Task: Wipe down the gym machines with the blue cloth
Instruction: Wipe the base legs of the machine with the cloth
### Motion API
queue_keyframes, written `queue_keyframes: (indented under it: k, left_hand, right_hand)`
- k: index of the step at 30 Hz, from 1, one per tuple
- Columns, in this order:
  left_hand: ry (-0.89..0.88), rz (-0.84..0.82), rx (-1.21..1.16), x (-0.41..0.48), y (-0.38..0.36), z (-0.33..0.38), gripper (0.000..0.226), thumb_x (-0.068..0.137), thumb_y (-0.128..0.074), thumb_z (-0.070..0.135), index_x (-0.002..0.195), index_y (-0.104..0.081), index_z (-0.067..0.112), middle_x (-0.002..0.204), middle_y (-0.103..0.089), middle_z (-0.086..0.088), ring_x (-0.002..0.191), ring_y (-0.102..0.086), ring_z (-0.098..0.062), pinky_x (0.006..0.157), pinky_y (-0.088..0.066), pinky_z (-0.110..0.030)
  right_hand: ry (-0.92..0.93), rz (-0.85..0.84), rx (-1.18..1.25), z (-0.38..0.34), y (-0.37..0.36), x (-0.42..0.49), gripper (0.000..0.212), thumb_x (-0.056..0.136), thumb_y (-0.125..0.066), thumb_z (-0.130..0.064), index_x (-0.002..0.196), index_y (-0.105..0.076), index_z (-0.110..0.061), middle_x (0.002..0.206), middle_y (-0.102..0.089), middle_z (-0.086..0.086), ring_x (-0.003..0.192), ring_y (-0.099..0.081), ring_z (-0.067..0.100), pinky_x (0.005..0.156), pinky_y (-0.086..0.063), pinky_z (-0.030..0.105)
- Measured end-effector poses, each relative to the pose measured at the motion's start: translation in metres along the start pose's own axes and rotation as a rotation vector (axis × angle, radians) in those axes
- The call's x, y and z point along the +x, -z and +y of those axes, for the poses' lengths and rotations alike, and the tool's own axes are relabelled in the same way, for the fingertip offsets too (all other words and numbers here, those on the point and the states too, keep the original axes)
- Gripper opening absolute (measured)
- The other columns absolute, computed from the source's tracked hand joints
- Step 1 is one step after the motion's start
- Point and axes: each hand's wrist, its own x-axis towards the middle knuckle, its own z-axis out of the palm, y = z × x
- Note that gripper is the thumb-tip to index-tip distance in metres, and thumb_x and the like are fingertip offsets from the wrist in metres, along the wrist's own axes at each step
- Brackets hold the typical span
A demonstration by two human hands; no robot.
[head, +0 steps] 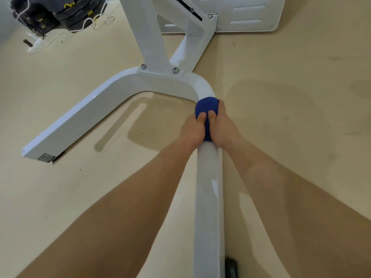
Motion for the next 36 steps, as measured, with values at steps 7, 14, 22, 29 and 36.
queue_keyframes:
  k: [7, 14, 22, 29, 36]
  left_hand:
    - [0.153, -0.126, 0.158, -0.137, 0.006, -0.048, 0.027, 0.106, -0.034, 0.028, 0.115, -0.055, 0.014, 0.1, -0.062, 0.001, 0.089, -0.059, -0.015, 0.071, -0.044, -0.024]
    - [0.247, -0.177, 0.26, -0.156, 0.011, -0.047, 0.029, 0.105, -0.034, 0.027, 0.116, -0.054, 0.009, 0.107, -0.064, -0.009, 0.095, -0.061, -0.026, 0.083, -0.05, -0.039]
    - [0.208, -0.105, 0.249, -0.111, 0.005, -0.041, 0.029, 0.104, -0.035, 0.028, 0.114, -0.055, 0.01, 0.108, -0.064, -0.008, 0.092, -0.06, -0.022, 0.078, -0.049, -0.034]
    - [0.182, -0.013, 0.138, -0.06, 0.0, -0.018, 0.028, 0.104, -0.036, 0.028, 0.112, -0.056, 0.011, 0.104, -0.065, -0.005, 0.089, -0.06, -0.018, 0.074, -0.047, -0.029]
    - [0.121, 0.046, 0.067, -0.007, -0.004, 0.002, 0.029, 0.105, -0.036, 0.027, 0.096, -0.059, 0.012, 0.083, -0.062, 0.0, 0.07, -0.055, -0.011, 0.06, -0.042, -0.023]
  right_hand:
    - [-0.147, -0.099, 0.123, 0.031, -0.016, -0.158, 0.056, 0.103, -0.034, -0.038, 0.155, -0.015, -0.028, 0.143, -0.047, 0.001, 0.119, -0.054, 0.019, 0.098, -0.044, 0.033]
    - [-0.255, -0.195, 0.023, 0.022, -0.006, -0.178, 0.055, 0.107, -0.034, -0.032, 0.157, -0.012, -0.022, 0.134, -0.053, 0.009, 0.105, -0.055, 0.022, 0.089, -0.037, 0.028]
    - [-0.283, -0.142, 0.089, 0.013, 0.004, -0.135, 0.043, 0.106, -0.039, -0.031, 0.147, -0.033, -0.021, 0.131, -0.055, 0.002, 0.104, -0.05, 0.016, 0.088, -0.035, 0.028]
    - [-0.245, -0.007, 0.097, 0.012, 0.001, -0.092, 0.028, 0.104, -0.041, -0.037, 0.109, -0.052, -0.012, 0.098, -0.065, 0.002, 0.087, -0.062, 0.022, 0.075, -0.049, 0.036]
    - [-0.152, -0.081, 0.127, -0.005, 0.013, -0.02, 0.029, 0.107, -0.032, -0.033, 0.117, -0.049, -0.011, 0.104, -0.065, 0.008, 0.088, -0.063, 0.021, 0.063, -0.045, 0.024]
